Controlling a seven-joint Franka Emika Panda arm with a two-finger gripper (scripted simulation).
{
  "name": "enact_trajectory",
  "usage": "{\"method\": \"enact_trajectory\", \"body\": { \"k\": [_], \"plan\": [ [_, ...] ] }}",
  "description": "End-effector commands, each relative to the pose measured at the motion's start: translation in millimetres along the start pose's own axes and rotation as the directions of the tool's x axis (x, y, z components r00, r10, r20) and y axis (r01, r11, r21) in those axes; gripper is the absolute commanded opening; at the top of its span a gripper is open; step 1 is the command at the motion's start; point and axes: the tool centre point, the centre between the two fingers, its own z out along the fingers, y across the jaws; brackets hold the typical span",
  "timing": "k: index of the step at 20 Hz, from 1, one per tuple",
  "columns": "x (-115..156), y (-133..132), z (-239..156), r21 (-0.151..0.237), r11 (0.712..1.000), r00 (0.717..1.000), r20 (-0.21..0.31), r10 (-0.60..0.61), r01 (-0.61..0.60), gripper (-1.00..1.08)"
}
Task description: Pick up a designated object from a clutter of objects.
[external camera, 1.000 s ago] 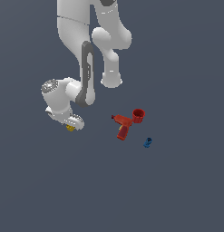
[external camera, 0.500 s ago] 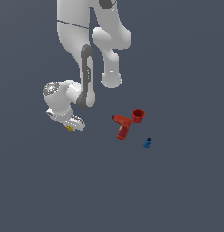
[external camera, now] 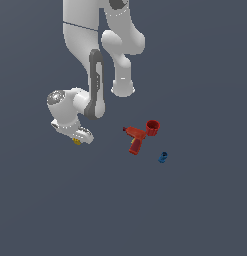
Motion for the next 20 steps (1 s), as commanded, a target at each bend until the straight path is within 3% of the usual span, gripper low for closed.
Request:
{"method": "enact_trajectory", "body": {
  "k": [1, 10, 20],
  "plan": [
    [0, 0, -4, 0.000, 1.000, 1.000, -0.001, 0.000, 0.000, -1.00],
    [-1, -3, -46, 0.001, 1.000, 1.000, -0.001, 0.000, 0.000, -1.00],
    [-4, -6, -139, -0.001, 1.000, 1.000, 0.000, 0.002, -0.002, -1.00]
  ]
}}
